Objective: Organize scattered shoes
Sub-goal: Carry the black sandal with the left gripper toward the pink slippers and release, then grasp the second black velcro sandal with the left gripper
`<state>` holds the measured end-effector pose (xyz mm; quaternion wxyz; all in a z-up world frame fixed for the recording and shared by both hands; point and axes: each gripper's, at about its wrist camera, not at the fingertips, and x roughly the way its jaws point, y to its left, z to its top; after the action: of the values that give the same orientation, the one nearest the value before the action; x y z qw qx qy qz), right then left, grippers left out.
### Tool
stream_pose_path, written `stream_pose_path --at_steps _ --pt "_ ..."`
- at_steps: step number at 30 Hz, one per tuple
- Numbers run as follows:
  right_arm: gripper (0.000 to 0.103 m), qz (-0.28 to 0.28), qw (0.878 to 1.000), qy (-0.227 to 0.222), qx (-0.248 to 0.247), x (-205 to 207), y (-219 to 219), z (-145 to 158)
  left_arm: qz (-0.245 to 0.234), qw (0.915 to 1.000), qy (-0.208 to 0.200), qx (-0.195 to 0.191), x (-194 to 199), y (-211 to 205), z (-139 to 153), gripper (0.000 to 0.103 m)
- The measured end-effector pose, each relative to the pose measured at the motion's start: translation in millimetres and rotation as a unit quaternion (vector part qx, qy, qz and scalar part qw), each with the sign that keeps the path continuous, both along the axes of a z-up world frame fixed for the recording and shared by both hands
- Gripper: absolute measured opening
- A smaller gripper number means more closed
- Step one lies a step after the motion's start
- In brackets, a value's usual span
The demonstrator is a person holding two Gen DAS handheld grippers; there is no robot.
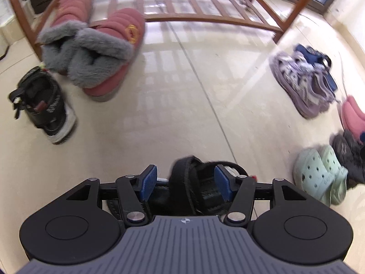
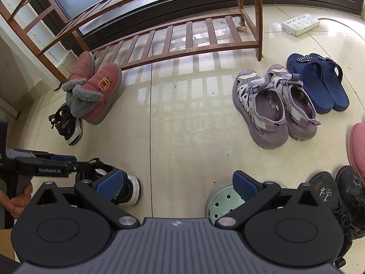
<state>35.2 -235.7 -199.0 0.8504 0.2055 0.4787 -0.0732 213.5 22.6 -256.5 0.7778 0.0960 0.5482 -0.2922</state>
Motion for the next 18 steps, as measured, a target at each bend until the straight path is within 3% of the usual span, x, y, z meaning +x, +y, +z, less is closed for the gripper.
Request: stream_pose_path --at_steps 4,10,18 --pt "0.103 0.001 1.0 0.002 0.0 1.0 0.8 -0.8 0.023 0.9996 -0.019 -0.003 14.3 14.4 4.0 0.059" --pt "0.103 0.001 1.0 0.003 -0.001 2.4 1.9 -0.5 0.058 0.996 -0.061 0.028 45.6 43.1 8.6 0.059" --pt "0.103 0.001 1.0 0.009 -0.001 5.7 5.8 -2.7 0.079 0.9924 -0.081 0.048 77.1 75.6 2.4 0.059"
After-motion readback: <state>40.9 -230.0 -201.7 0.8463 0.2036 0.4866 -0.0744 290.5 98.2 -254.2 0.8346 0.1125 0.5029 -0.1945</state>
